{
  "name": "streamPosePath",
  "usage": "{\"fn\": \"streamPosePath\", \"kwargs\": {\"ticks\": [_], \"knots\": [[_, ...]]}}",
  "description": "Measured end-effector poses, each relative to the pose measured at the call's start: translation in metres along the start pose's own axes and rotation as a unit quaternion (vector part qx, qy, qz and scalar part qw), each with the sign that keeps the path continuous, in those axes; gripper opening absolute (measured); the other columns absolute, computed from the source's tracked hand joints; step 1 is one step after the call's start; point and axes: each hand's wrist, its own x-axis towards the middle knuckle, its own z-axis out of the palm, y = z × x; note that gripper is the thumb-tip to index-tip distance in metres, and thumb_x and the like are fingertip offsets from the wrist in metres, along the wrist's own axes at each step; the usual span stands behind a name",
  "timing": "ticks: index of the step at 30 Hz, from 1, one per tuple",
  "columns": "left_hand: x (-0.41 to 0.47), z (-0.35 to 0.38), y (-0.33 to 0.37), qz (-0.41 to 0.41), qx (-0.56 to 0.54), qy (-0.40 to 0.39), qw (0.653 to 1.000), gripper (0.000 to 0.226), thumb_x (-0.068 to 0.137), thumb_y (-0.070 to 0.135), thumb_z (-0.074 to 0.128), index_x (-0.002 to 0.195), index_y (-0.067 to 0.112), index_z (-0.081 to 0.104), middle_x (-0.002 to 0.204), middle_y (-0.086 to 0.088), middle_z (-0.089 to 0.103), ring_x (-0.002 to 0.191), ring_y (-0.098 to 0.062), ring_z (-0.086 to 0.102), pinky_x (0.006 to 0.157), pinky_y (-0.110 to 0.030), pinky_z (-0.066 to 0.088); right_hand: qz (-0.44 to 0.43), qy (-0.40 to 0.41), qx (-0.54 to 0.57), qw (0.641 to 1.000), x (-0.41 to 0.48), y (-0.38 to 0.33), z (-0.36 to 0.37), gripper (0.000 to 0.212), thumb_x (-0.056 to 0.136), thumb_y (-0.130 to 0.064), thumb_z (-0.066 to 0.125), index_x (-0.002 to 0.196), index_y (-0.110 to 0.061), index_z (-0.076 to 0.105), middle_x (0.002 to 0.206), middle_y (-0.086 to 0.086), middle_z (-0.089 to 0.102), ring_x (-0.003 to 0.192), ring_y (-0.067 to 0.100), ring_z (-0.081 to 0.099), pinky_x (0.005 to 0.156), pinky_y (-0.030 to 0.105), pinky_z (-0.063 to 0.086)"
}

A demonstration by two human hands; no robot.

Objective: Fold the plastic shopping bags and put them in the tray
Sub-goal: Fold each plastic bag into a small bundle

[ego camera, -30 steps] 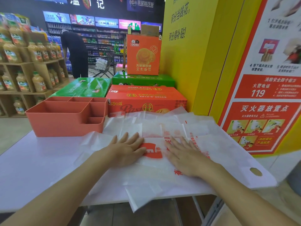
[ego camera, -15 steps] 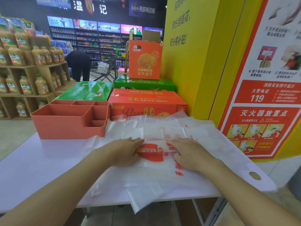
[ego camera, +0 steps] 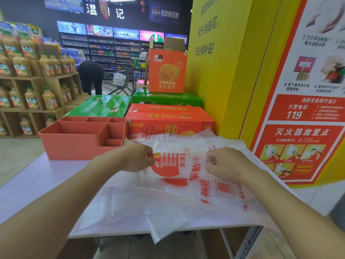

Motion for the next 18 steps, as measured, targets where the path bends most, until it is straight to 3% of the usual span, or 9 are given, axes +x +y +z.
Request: {"fn": "streamPosePath", "kwargs": {"ticks": [2,4,6,8,11,14,18], "knots": [[0.003,-0.002,-0.004,-0.007,-0.001,0.000,1.000,0.029,0.099,0.045,0.046,0.102,0.025,0.067,0.099,0.001,0.064,0.102,-0.023,0.058,0.095,-0.035,0.043,0.012,-0.011,-0.015,1.000,0.004,0.000,0.000,0.023,0.090,-0.033,0.054,0.069,-0.028,0.045,0.068,-0.008,0.052,0.064,0.008,0.044,0.057,0.032,0.035],[0.006,-0.001,-0.011,-0.019,-0.010,-0.016,1.000,0.028,0.097,0.052,0.048,0.093,0.027,0.062,0.105,-0.003,0.063,0.105,-0.026,0.055,0.095,-0.038,0.045,0.020,-0.018,-0.036,0.999,0.008,0.001,0.002,0.017,0.089,-0.036,0.053,0.075,-0.028,0.048,0.074,-0.007,0.055,0.068,0.011,0.048,0.059,0.033,0.037],[0.011,-0.001,-0.019,-0.029,-0.018,-0.016,0.999,0.027,0.093,0.057,0.054,0.098,0.032,0.059,0.107,0.000,0.062,0.105,-0.025,0.053,0.091,-0.040,0.049,0.030,-0.018,-0.051,0.998,0.012,0.004,0.004,0.009,0.088,-0.038,0.051,0.091,-0.030,0.055,0.086,-0.006,0.061,0.078,0.016,0.054,0.065,0.034,0.043],[0.013,0.000,-0.025,-0.039,-0.004,-0.005,0.999,0.032,0.088,0.060,0.060,0.105,0.033,0.060,0.109,0.001,0.061,0.099,-0.021,0.057,0.085,-0.041,0.055,0.037,-0.017,-0.056,0.998,0.016,0.009,0.009,0.030,0.087,-0.040,0.051,0.114,-0.030,0.059,0.104,-0.006,0.065,0.093,0.020,0.058,0.073,0.035,0.045],[0.015,0.009,-0.032,-0.052,0.018,-0.005,0.998,0.042,0.082,0.063,0.065,0.111,0.033,0.062,0.118,-0.002,0.055,0.098,-0.022,0.061,0.086,-0.040,0.055,0.034,-0.019,-0.082,0.996,0.020,0.014,0.020,0.049,0.087,-0.050,0.051,0.132,-0.031,0.052,0.122,-0.005,0.057,0.112,0.022,0.050,0.090,0.040,0.041],[0.011,0.018,-0.035,-0.057,0.033,-0.013,0.998,0.055,0.084,0.063,0.064,0.130,0.034,0.056,0.130,0.001,0.052,0.114,-0.022,0.058,0.093,-0.038,0.049,0.041,-0.048,-0.095,0.993,0.019,0.018,0.032,0.060,0.090,-0.054,0.048,0.145,-0.030,0.043,0.141,-0.001,0.048,0.127,0.026,0.044,0.104,0.046,0.039],[0.010,0.024,-0.023,0.018,0.057,0.029,0.998,0.053,0.093,0.043,0.060,0.144,0.035,0.045,0.148,0.003,0.046,0.137,-0.024,0.041,0.107,-0.043,0.040,0.008,-0.048,-0.078,0.996,0.019,0.012,0.041,0.058,0.096,-0.036,0.043,0.153,-0.028,0.036,0.157,-0.001,0.040,0.140,0.025,0.038,0.116,0.043,0.032]]}}
